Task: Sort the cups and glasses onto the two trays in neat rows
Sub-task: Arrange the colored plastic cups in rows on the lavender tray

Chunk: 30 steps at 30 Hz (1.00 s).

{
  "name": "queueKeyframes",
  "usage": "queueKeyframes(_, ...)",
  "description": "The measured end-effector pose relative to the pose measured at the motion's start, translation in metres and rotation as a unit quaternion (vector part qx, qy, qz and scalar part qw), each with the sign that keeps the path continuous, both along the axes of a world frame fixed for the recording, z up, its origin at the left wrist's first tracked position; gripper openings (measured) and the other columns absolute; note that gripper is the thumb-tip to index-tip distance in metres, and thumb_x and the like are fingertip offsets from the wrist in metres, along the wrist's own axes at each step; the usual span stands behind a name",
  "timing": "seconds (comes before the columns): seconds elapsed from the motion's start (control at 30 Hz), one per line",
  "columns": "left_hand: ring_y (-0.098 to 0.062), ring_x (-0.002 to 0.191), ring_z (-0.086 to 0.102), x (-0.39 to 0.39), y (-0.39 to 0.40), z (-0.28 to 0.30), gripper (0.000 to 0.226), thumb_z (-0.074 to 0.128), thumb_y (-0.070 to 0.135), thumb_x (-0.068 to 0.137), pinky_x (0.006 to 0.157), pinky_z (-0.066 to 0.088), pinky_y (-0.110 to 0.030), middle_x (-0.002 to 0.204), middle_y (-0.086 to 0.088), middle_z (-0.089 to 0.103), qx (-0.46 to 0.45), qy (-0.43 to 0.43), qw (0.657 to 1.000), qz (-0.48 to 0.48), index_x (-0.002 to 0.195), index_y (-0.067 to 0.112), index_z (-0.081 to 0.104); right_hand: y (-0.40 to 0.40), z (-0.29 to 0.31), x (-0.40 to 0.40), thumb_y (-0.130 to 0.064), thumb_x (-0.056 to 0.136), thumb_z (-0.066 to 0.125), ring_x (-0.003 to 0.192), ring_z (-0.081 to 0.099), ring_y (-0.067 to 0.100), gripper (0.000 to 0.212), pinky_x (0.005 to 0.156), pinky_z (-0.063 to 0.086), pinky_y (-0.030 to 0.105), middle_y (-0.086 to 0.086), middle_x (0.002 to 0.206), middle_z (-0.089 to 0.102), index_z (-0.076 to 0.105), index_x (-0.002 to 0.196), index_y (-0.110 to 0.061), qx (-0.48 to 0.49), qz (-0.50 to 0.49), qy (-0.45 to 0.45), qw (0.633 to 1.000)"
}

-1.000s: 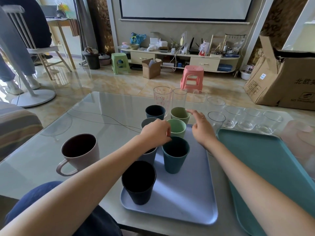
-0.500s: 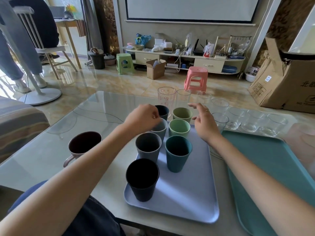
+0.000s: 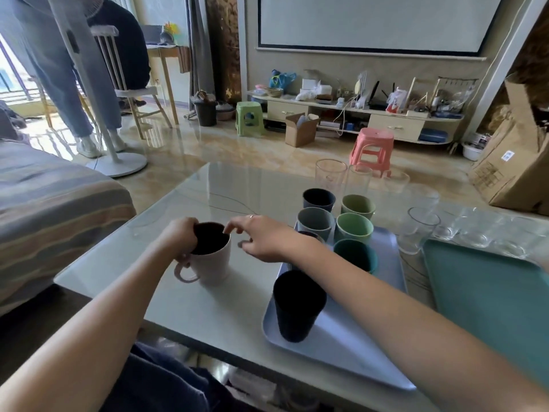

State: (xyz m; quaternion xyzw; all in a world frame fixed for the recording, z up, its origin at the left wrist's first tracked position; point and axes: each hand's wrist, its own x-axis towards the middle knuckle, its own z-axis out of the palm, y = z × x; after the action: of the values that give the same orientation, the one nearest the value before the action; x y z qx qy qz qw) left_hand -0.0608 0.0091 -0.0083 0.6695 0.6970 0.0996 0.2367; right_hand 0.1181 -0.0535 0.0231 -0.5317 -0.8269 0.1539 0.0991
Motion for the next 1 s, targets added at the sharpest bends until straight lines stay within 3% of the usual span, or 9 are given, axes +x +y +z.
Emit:
queueKeyframes(0.07, -0.032, 0.055, 0.061, -0.002, 0.002, 0.006, 0.026, 0.040, -0.005, 0.084, 0.041, 0.055, -0.038, 0.077, -0.015, 0.056, 0.036, -0.051, 0.997, 0.037, 0.103, 0.000, 0.056, -0.002, -0.003, -0.002, -0.010, 0.089, 0.050, 0.097, 0.055, 0.023, 0.041, 0.090, 0.043, 0.034, 0.006, 0.129, 0.055, 0.051, 0.127, -0.024, 0.012, -0.012, 0.049, 0.999)
queueKeyframes(0.2, -0.039, 0.095, 0.060, 0.003, -0.002, 0.046, 0.032, 0.046, 0.001, 0.079, 0.077, 0.055, -0.042, 0.105, -0.020, 0.062, 0.143, -0.189, 0.964, 0.118, 0.109, 0.006, 0.057, -0.010, -0.001, -0.001, -0.014, 0.086, 0.057, 0.094, 0.055, 0.022, 0.039, 0.087, 0.047, 0.036, 0.010, 0.120, 0.054, 0.048, 0.123, -0.021, 0.076, -0.042, 0.223, 0.971)
queueKeyframes(0.33, -0.025, 0.071, 0.057, 0.033, -0.023, 0.086, 0.026, 0.046, 0.001, 0.078, 0.038, 0.049, -0.021, 0.089, -0.011, 0.057, 0.138, -0.341, 0.924, 0.105, 0.103, 0.007, 0.049, -0.031, 0.012, -0.004, -0.033, 0.086, 0.064, 0.085, 0.059, 0.019, 0.033, 0.069, 0.047, 0.026, 0.003, 0.107, 0.057, 0.050, 0.108, -0.014, 0.125, -0.107, 0.324, 0.932)
queueKeyframes(0.43, -0.034, 0.086, 0.066, 0.063, -0.045, 0.100, 0.040, 0.046, 0.005, 0.067, 0.061, 0.059, -0.040, 0.106, -0.016, 0.061, 0.105, -0.403, 0.908, 0.040, 0.106, 0.015, 0.049, -0.058, 0.024, 0.003, -0.035, 0.088, 0.061, 0.088, 0.062, 0.011, 0.024, 0.074, 0.050, 0.026, -0.004, 0.098, 0.066, 0.055, 0.106, -0.019, 0.144, -0.134, 0.387, 0.901)
queueKeyframes(0.57, -0.028, 0.067, 0.072, 0.107, -0.085, 0.109, 0.027, 0.044, 0.007, 0.086, 0.058, 0.060, -0.035, 0.097, -0.011, 0.065, 0.058, -0.449, 0.886, -0.094, 0.111, 0.015, 0.048, -0.106, 0.038, 0.042, -0.039, 0.094, 0.049, 0.063, 0.059, 0.003, 0.021, 0.059, 0.048, 0.024, -0.013, 0.064, 0.063, 0.061, 0.083, -0.026, 0.218, -0.170, 0.436, 0.856)
queueKeyframes(0.7, -0.016, 0.060, 0.072, 0.136, -0.114, 0.104, 0.014, 0.054, 0.029, 0.091, 0.058, 0.059, -0.030, 0.089, -0.004, 0.070, 0.087, -0.350, 0.908, -0.215, 0.100, 0.018, 0.054, -0.161, 0.033, 0.102, -0.059, 0.084, 0.052, 0.051, 0.037, 0.010, 0.052, 0.051, 0.034, 0.027, -0.012, 0.047, 0.035, 0.038, 0.055, -0.018, 0.174, -0.254, 0.527, 0.792)
queueKeyframes(0.8, -0.020, 0.066, 0.069, 0.150, -0.120, 0.088, 0.024, 0.057, 0.028, 0.085, 0.064, 0.058, -0.036, 0.083, 0.001, 0.068, 0.150, -0.156, 0.924, -0.316, 0.108, 0.025, 0.050, -0.193, 0.008, 0.125, -0.081, 0.053, 0.060, 0.049, 0.039, 0.009, 0.062, 0.047, 0.042, 0.024, -0.010, 0.049, 0.034, 0.049, 0.057, -0.020, 0.079, -0.311, 0.539, 0.779)
queueKeyframes(0.9, -0.023, 0.077, 0.062, 0.162, -0.123, 0.070, 0.032, 0.058, 0.019, 0.077, 0.064, 0.052, -0.035, 0.077, 0.005, 0.056, 0.149, 0.003, 0.901, -0.408, 0.108, 0.025, 0.055, -0.207, -0.025, 0.130, -0.076, 0.057, 0.063, 0.046, 0.038, 0.007, 0.063, 0.050, 0.039, 0.029, -0.008, 0.048, 0.032, 0.050, 0.061, -0.014, 0.004, -0.330, 0.537, 0.777)
queueKeyframes(1.0, -0.022, 0.083, 0.059, 0.173, -0.128, 0.055, 0.032, 0.060, 0.021, 0.077, 0.059, 0.040, -0.029, 0.082, 0.003, 0.057, 0.133, 0.076, 0.885, -0.439, 0.108, 0.026, 0.057, -0.208, -0.057, 0.131, -0.044, 0.080, 0.059, 0.039, 0.034, 0.006, 0.045, 0.057, 0.030, 0.034, -0.006, 0.045, 0.028, 0.041, 0.050, -0.016, -0.042, -0.351, 0.564, 0.746)
